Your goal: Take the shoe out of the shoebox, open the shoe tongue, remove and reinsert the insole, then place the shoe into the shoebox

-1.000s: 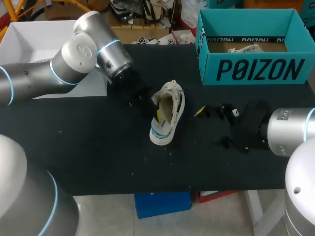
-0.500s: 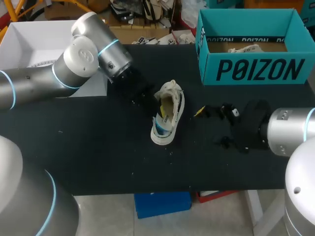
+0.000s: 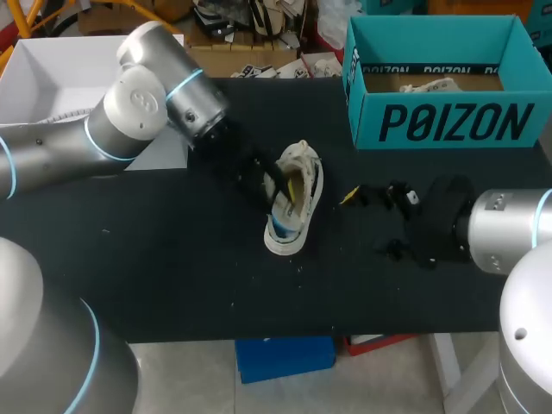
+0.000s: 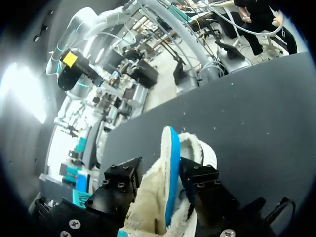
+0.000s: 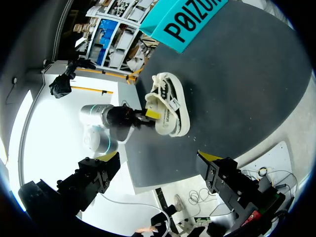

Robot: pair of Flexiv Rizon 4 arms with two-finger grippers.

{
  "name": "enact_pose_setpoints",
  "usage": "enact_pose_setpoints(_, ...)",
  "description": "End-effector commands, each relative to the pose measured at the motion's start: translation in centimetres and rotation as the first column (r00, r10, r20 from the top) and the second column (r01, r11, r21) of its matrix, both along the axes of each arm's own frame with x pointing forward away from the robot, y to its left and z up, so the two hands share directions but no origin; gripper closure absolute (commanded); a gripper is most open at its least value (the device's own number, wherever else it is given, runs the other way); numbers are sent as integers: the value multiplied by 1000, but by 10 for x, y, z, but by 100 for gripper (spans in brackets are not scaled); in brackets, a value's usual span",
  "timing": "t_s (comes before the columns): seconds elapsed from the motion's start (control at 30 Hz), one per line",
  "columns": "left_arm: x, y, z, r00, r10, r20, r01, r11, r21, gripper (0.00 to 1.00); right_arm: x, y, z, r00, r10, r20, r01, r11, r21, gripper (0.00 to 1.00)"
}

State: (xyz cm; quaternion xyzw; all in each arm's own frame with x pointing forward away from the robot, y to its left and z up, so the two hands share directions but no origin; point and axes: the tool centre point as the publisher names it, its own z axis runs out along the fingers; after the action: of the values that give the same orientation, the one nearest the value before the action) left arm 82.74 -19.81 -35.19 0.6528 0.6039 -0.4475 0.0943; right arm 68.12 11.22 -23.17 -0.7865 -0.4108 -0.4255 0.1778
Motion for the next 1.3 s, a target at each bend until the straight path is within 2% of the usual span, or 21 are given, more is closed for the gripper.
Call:
enact_pose_setpoints(0.03, -9, 8, 6, 1000, 8, 11, -8, 1000, -13, 24, -7, 3, -9, 998, -51, 37, 51, 999, 20, 0)
enact_pose_setpoints(0.13, -15, 7, 6, 1000, -10, 6, 10, 1000, -7, 33, -7, 3, -9, 998, -51, 37, 51, 999, 20, 0)
enact_pose_setpoints(0.27, -20, 6, 0, 1000, -28, 14, 27, 1000, 14, 36, -7, 3, -9, 998, -51, 37, 51, 999, 20, 0)
enact_pose_setpoints(0.3, -21, 6, -1, 1000, -30, 9, 30, 999, 19, 41, -7, 3, -9, 998, -51, 37, 51, 999, 20, 0)
enact_pose_setpoints(0.33, -22, 7, -3, 999, -35, 8, 35, 999, 23, 51, -7, 3, -9, 998, -51, 37, 51, 999, 20, 0)
enact_pose_setpoints(0.4, -22, 7, -4, 999, -40, 16, 39, 999, 31, 62, -7, 3, -9, 998, -51, 37, 51, 999, 20, 0)
enact_pose_setpoints(0.5, -22, 6, -4, 999, -47, 15, 47, 998, 36, 93, -7, 3, -9, 998, -51, 37, 51, 999, 20, 0)
enact_pose_setpoints(0.53, -21, 6, -4, 999, -51, 14, 50, 998, 39, 100, -7, 3, -9, 998, -51, 37, 51, 999, 20, 0)
enact_pose_setpoints(0.83, -16, 3, -9, 999, -50, 14, 50, 998, 48, 100, -7, 3, -9, 998, -51, 37, 51, 999, 20, 0)
enact_pose_setpoints(1.03, -8, 0, -12, 999, 23, 48, -26, 997, 66, 100, -7, 3, -9, 998, -51, 37, 51, 999, 20, 0)
enact_pose_setpoints(1.3, -7, -3, -15, 998, 39, 53, -45, 993, 111, 100, -7, 3, -9, 998, -51, 37, 51, 999, 20, 0)
